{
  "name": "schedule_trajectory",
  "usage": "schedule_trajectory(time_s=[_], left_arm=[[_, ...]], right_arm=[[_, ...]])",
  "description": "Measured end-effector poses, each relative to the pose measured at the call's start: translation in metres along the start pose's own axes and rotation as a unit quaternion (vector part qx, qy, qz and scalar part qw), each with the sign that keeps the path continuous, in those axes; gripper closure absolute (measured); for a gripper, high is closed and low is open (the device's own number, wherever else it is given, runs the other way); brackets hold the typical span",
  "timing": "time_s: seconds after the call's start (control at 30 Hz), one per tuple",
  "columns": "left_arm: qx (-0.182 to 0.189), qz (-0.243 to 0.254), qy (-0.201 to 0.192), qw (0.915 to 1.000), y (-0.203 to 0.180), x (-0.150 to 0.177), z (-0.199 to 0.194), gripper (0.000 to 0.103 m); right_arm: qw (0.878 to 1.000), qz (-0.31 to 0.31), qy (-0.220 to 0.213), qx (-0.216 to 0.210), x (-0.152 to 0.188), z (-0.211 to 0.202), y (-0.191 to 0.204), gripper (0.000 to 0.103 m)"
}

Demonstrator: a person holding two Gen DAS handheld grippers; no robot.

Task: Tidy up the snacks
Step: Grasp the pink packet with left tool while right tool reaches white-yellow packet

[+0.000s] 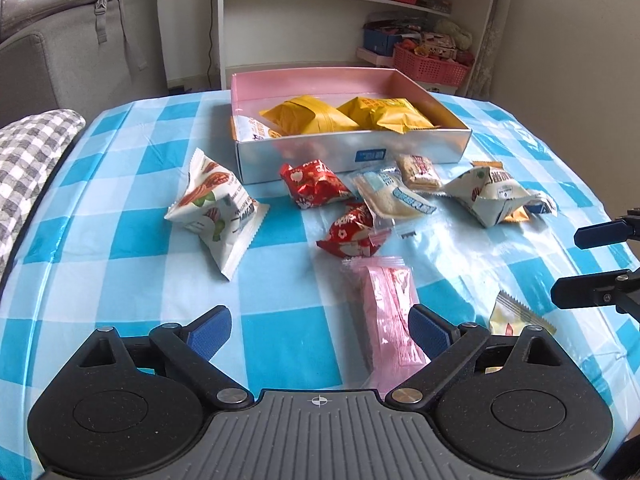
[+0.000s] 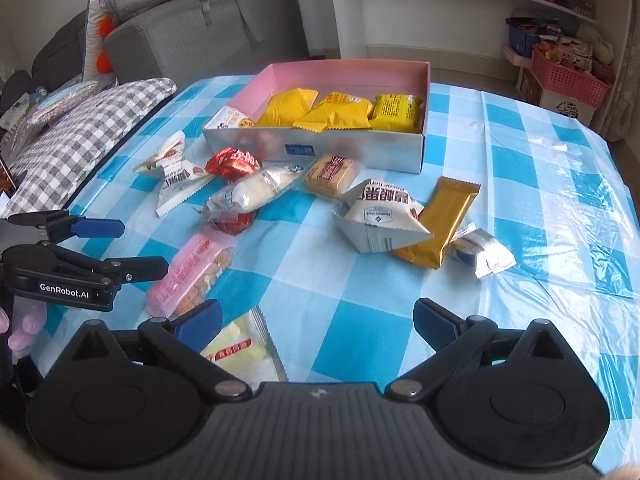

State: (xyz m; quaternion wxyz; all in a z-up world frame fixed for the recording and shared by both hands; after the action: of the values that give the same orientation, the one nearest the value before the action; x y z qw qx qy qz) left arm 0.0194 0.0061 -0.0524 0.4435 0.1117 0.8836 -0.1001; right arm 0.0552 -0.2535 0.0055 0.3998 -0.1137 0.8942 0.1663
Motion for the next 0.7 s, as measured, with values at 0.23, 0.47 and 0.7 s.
schedule_trajectory(time_s=[0.23, 0.47, 0.7], left_arm=[[0.032, 0.001, -0.002, 0.9995, -0.017, 0.014, -0.001, 0.007], [0.037, 0.001, 0.015, 0.9992, -0.027, 0.025, 0.008, 0.009], [0.025, 0.023, 0.008, 0.9994, -0.034, 0.026, 0.009, 0.016]], right_arm=[[0.995, -0.084, 0.028, -0.049, 0.025, -0.009, 0.027, 0.001], [0.980, -0.171, 0.067, -0.069, 0.049, -0.008, 0.043, 0.001], [0.974, -0.208, 0.064, -0.059, 0.054, -0.001, 0.052, 0.001]])
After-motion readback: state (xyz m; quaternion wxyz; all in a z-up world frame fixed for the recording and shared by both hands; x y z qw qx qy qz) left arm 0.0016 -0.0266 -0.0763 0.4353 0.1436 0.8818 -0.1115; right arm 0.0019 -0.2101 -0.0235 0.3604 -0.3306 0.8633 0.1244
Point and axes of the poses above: each gripper's, at about its wrist camera, not at the fingertips, and z roughly the way its jaws point, y to its left, x to its underside, the point moved 3 cm from there along z, roughly the way its jaws point, and after that the axes turned 14 degrees about -y, right-handed, at the moved point
